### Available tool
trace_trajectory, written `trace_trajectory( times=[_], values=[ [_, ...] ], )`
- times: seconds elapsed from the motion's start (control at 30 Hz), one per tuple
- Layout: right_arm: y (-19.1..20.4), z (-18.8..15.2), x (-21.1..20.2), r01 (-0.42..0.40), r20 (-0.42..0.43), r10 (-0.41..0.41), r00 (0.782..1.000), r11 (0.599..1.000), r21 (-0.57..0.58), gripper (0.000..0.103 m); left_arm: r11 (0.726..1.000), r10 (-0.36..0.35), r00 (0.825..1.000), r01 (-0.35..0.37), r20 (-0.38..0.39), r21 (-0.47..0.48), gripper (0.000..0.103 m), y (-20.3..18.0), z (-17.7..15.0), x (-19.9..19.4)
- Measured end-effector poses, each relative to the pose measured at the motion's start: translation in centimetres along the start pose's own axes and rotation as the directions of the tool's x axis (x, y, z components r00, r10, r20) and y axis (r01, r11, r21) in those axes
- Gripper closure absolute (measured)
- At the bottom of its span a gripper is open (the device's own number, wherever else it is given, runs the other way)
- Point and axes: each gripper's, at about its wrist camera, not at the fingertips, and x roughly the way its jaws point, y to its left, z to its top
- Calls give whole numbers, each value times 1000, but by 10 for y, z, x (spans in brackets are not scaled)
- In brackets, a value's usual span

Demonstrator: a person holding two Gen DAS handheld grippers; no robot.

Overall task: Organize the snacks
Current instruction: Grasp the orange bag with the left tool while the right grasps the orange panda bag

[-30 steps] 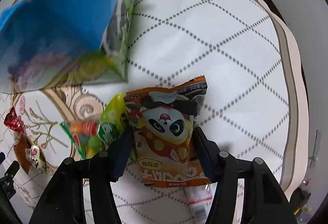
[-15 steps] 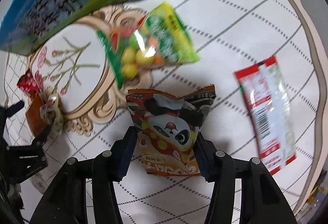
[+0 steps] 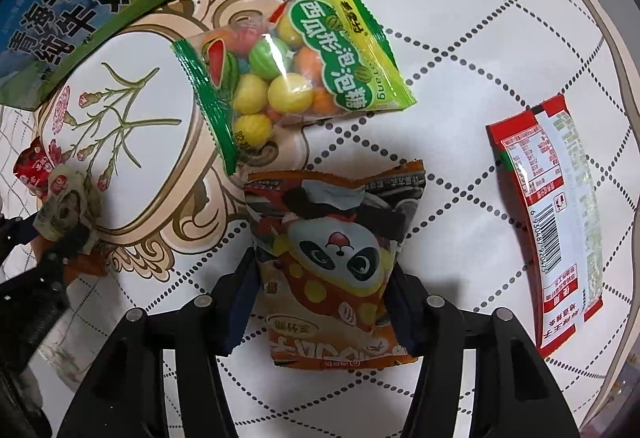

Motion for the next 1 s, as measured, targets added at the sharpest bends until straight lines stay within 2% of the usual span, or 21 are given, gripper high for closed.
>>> trace_trajectory(
  times=[0.07, 0.2, 0.33, 0.43, 0.47, 0.5, 0.57, 0.63, 0.7, 0.9, 1.0],
  values=[
    [11, -2, 0, -19, 4, 19, 1000, 1000, -6, 47, 993, -68, 998, 67, -2, -101, 69, 21, -4, -6],
    [15, -6, -13, -92, -1, 92, 996, 996, 13, 50, 940, -185, 983, 179, 8, -290, 70, 62, -19, -10],
    [24, -8, -20, -132, -11, 132, 991, 991, 12, 50, 911, -210, 977, 204, 23, -357, 68, 86, -28, -14],
    [36, -13, -21, -147, -30, 147, 989, 989, 14, 50, 883, -257, 966, 221, -32, -414, 56, 103, -37, 4],
    [40, -13, -19, -142, -36, 142, 989, 990, 5, 50, 879, -266, 963, 225, -41, -421, 56, 106, -39, 7],
    [43, -13, -18, -140, -38, 140, 989, 990, -1, 50, 885, -273, 960, 228, -56, -406, 56, 106, -40, 13],
    [49, -15, -18, -145, -46, 145, 988, 989, -12, 49, 914, -247, 965, 203, -87, -351, 55, 97, -43, 18],
    [57, -17, -17, -139, -52, 137, 989, 990, -25, 49, 948, -222, 968, 187, -118, -257, 41, 83, -47, 25],
    [57, -11, -10, -132, -59, 130, 990, 991, -35, 48, 968, -195, 968, 164, -160, -190, 41, 73, -50, 34],
    [71, -9, -4, -108, -76, 103, 992, 992, -59, 47, 979, -189, 958, 166, -214, -121, 41, 38, -54, 44],
    [79, -9, 2, -112, -93, 106, 990, 992, -60, 44, 968, -232, 947, 202, -222, -148, 40, 22, -62, 55]
  ],
)
